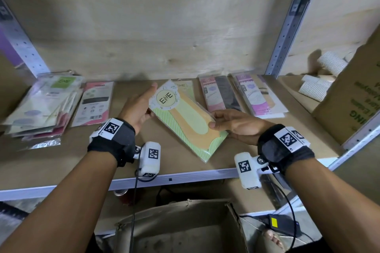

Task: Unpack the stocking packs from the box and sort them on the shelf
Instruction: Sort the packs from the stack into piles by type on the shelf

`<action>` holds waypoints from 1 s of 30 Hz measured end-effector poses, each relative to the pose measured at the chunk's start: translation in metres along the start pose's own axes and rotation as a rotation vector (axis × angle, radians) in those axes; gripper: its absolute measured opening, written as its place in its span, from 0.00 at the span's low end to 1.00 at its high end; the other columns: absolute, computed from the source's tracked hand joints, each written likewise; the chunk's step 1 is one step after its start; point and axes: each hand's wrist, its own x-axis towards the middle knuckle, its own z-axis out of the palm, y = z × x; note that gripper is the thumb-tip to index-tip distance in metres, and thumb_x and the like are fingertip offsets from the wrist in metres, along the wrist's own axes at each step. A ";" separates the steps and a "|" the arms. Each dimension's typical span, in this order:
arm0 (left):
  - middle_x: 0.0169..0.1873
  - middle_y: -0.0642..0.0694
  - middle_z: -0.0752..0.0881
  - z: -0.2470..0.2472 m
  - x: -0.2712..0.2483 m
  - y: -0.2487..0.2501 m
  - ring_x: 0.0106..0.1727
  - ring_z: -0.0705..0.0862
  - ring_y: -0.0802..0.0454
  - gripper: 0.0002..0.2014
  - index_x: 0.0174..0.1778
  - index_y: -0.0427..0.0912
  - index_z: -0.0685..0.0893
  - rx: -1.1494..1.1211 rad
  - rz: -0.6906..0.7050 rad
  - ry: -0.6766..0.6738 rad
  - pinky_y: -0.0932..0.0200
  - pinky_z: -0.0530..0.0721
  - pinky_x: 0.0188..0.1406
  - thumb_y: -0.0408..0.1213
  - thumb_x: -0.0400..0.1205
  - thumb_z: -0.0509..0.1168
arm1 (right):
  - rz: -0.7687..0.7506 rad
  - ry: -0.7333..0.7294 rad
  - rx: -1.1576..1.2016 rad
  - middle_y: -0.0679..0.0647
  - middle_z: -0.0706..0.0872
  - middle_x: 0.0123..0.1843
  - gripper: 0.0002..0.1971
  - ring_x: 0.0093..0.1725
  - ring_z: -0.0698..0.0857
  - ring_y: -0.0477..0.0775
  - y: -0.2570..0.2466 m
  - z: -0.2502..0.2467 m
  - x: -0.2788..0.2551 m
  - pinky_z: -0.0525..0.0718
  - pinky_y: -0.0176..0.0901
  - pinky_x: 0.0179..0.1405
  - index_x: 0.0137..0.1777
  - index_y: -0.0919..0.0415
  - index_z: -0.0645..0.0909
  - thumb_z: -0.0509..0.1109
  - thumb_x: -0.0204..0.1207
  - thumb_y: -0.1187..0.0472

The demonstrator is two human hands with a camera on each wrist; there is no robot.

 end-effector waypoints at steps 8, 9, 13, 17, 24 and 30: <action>0.55 0.42 0.92 0.011 -0.018 -0.010 0.52 0.92 0.46 0.21 0.65 0.41 0.85 0.129 -0.087 -0.434 0.59 0.90 0.45 0.43 0.76 0.75 | -0.074 0.209 0.202 0.67 0.82 0.55 0.11 0.51 0.71 0.62 -0.005 0.017 0.015 0.72 0.48 0.46 0.59 0.70 0.79 0.72 0.78 0.72; 0.56 0.43 0.92 0.012 -0.019 -0.013 0.55 0.92 0.46 0.20 0.65 0.42 0.85 0.169 -0.090 -0.486 0.59 0.90 0.46 0.40 0.77 0.75 | -0.075 0.225 0.203 0.67 0.84 0.55 0.08 0.49 0.75 0.62 -0.006 0.020 0.017 0.75 0.43 0.43 0.56 0.71 0.80 0.71 0.78 0.72; 0.53 0.43 0.93 0.006 -0.021 -0.015 0.51 0.92 0.51 0.14 0.61 0.40 0.86 0.283 -0.057 -0.528 0.60 0.91 0.46 0.34 0.79 0.74 | -0.029 0.214 0.169 0.63 0.91 0.55 0.17 0.48 0.90 0.52 -0.005 0.023 0.025 0.88 0.38 0.42 0.61 0.74 0.83 0.73 0.80 0.59; 0.53 0.42 0.93 -0.006 -0.020 -0.010 0.50 0.92 0.52 0.13 0.62 0.38 0.87 0.263 -0.052 -0.560 0.63 0.89 0.43 0.34 0.81 0.71 | 0.005 0.150 0.156 0.58 0.92 0.47 0.15 0.40 0.90 0.49 -0.003 0.019 0.028 0.88 0.38 0.39 0.59 0.72 0.84 0.72 0.81 0.59; 0.44 0.41 0.93 -0.027 -0.015 -0.003 0.40 0.92 0.51 0.20 0.50 0.39 0.92 0.156 -0.027 -0.365 0.65 0.88 0.35 0.49 0.70 0.78 | -0.039 0.029 0.265 0.51 0.58 0.34 0.06 0.31 0.60 0.48 -0.012 0.019 0.026 0.80 0.35 0.29 0.43 0.63 0.79 0.68 0.82 0.67; 0.53 0.46 0.93 -0.031 -0.010 -0.001 0.55 0.92 0.51 0.22 0.61 0.40 0.87 0.040 -0.019 -0.180 0.51 0.87 0.60 0.51 0.78 0.74 | 0.031 -0.056 0.089 0.47 0.70 0.25 0.12 0.23 0.71 0.43 -0.009 0.030 0.028 0.78 0.31 0.24 0.34 0.57 0.86 0.72 0.80 0.65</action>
